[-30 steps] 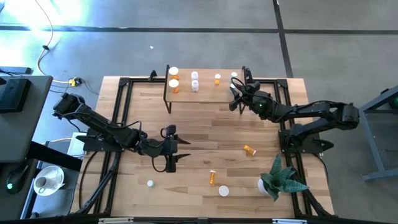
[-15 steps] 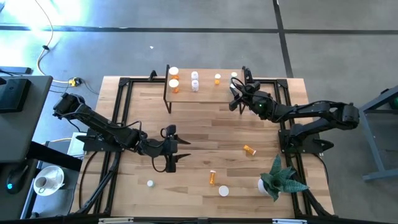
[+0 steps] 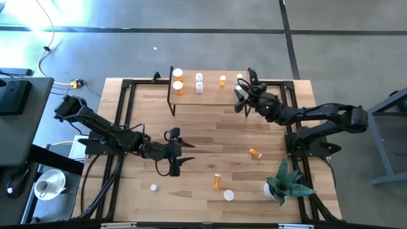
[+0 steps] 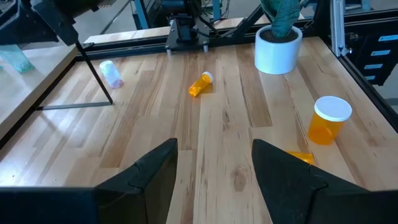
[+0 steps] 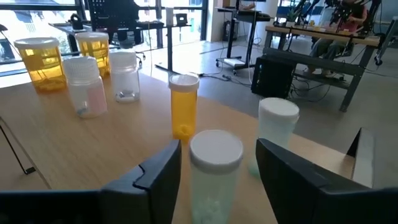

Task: Pick and place medicine bottles onto shelf by color
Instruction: Put the top center small orange pill bottle on the shelf aligned with the other small orange pill bottle

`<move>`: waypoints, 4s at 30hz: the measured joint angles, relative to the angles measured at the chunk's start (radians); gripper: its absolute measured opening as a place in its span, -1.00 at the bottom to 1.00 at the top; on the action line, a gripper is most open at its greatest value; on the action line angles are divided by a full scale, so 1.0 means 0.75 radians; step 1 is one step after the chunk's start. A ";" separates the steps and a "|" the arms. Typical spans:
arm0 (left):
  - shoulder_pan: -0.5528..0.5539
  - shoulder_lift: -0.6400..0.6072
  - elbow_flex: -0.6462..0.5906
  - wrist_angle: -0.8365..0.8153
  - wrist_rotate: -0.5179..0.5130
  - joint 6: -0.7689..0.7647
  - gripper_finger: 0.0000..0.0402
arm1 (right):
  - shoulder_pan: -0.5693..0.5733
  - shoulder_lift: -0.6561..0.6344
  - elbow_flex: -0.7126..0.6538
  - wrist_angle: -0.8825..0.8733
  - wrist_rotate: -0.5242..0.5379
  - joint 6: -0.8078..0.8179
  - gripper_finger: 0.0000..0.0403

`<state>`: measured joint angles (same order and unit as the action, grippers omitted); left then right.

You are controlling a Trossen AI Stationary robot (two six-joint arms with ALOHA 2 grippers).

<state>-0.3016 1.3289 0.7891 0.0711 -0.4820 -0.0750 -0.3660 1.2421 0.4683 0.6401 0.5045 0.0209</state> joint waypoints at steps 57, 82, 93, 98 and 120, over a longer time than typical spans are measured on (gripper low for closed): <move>0.000 0.000 0.000 -0.042 0.001 -0.083 -0.03 | 0.969 -0.135 0.538 -1.604 0.034 0.553 -0.01; 0.000 0.000 0.000 -0.071 0.001 -0.109 -0.03 | 0.788 0.412 0.644 -2.145 -0.593 0.929 -0.01; 0.000 0.000 0.000 -0.070 0.001 -0.106 -0.03 | 0.789 0.583 0.643 -2.155 -0.609 0.971 -0.01; 0.000 0.000 0.000 -0.070 0.001 -0.107 -0.03 | 0.789 0.627 0.643 -2.172 -0.614 0.974 -0.15; 0.000 0.000 0.000 -0.071 0.011 -0.212 -0.03 | 0.870 0.632 0.804 -2.158 -0.579 0.818 -0.63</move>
<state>-0.3019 1.3289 0.7891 0.0177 -0.4740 -0.2340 0.2861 1.7158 1.0713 -0.9782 0.0700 0.6345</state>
